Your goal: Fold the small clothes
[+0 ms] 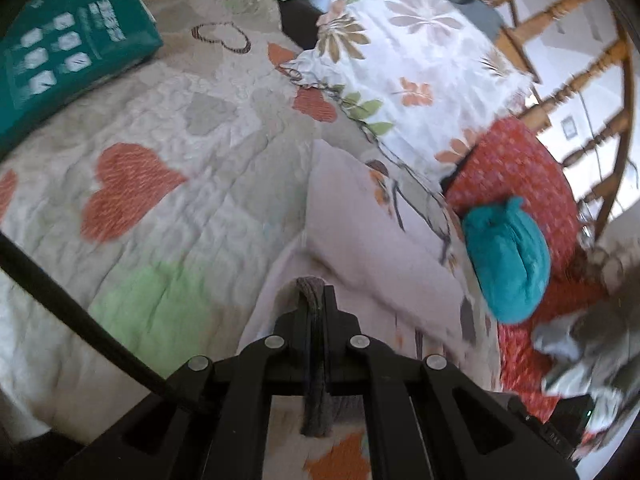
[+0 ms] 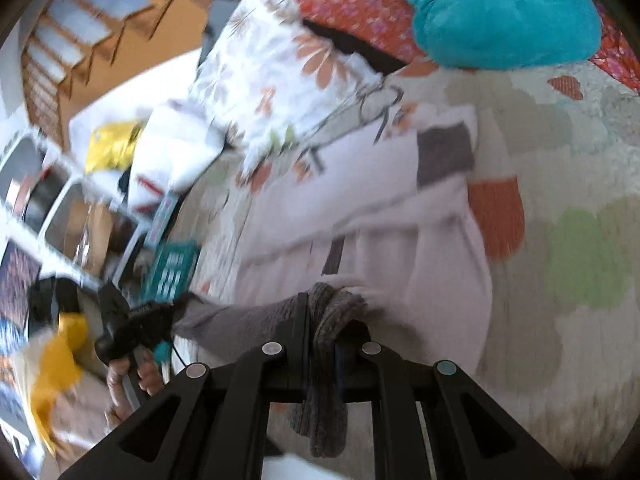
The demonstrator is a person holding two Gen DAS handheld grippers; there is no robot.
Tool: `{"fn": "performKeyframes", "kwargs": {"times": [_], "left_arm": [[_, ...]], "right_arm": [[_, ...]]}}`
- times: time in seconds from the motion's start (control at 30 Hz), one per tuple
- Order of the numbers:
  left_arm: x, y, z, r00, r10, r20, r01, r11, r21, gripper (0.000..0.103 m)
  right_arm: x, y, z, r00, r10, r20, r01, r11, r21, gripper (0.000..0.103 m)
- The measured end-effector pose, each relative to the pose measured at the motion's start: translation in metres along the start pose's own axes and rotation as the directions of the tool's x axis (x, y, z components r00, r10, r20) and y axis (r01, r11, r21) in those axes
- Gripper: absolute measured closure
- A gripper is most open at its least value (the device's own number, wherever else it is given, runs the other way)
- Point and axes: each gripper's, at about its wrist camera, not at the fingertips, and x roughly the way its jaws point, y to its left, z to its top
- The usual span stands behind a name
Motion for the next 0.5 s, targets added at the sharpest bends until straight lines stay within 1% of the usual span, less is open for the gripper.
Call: {"fn": "performKeyframes", "kwargs": {"times": [0.07, 0.27, 0.5], "left_arm": [[0.021, 0.000, 0.015, 1.000, -0.003, -0.020, 0.002, 0.999, -0.035, 0.100], [0.067, -0.020, 0.045, 0.999, 0.010, -0.042, -0.011, 1.000, -0.021, 0.100], [0.115, -0.053, 0.095, 1.000, 0.019, -0.003, -0.019, 0.999, 0.034, 0.099]], "right_arm": [[0.013, -0.008, 0.014, 1.000, -0.014, 0.003, 0.014, 0.999, 0.035, 0.093], [0.051, -0.032, 0.052, 0.999, -0.051, -0.001, 0.051, 0.993, 0.107, 0.093], [0.094, -0.083, 0.098, 0.999, -0.035, 0.001, 0.034, 0.972, 0.234, 0.093]]}}
